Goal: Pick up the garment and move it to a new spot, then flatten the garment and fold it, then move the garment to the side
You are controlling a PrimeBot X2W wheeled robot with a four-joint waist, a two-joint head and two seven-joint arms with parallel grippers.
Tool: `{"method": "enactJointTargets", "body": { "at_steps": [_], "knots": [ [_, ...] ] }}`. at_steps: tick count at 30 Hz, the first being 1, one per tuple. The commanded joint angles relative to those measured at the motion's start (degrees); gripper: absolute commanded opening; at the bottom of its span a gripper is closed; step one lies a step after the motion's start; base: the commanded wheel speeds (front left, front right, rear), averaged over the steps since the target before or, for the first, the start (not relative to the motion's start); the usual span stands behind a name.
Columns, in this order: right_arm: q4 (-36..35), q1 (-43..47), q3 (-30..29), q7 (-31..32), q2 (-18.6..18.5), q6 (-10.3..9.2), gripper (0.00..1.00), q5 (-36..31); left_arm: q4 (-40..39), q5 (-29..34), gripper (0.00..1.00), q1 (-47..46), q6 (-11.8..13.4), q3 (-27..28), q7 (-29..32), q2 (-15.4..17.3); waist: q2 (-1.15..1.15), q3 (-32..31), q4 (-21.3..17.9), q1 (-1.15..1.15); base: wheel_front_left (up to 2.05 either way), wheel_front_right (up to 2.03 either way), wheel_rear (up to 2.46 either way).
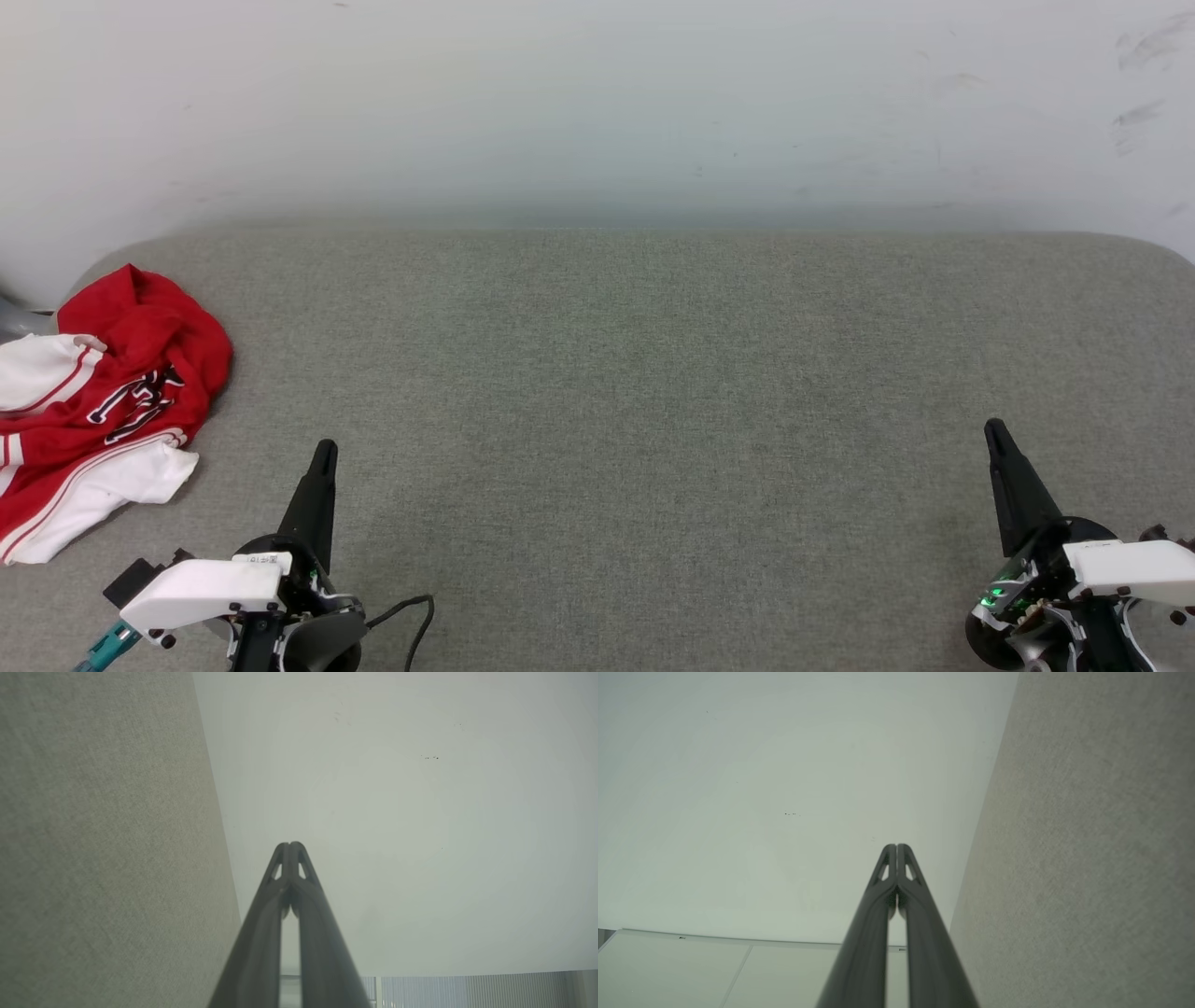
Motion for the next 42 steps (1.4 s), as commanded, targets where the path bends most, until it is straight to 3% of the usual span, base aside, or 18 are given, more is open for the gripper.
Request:
{"method": "enactJointTargets", "body": {
  "at_steps": [1, 42],
  "knots": [
    [0.04, -0.71, 0.01, 0.06, 0.26, -0.02, 0.0, -0.28, 0.03, 0.06, 0.0, -0.42, -0.14, 0.15, 0.11, -0.07, 0.0, 0.0, 0.0, 0.0, 0.0, 0.0, 0.0],
    [0.04, -0.71, 0.02, 0.05, 0.26, -0.02, 0.0, -0.27, 0.03, 0.05, 0.0, -0.42, -0.14, 0.13, 0.09, -0.07, 0.0, 0.0, 0.0, 0.0, 0.0, 0.0, 0.0]
  ]
}}
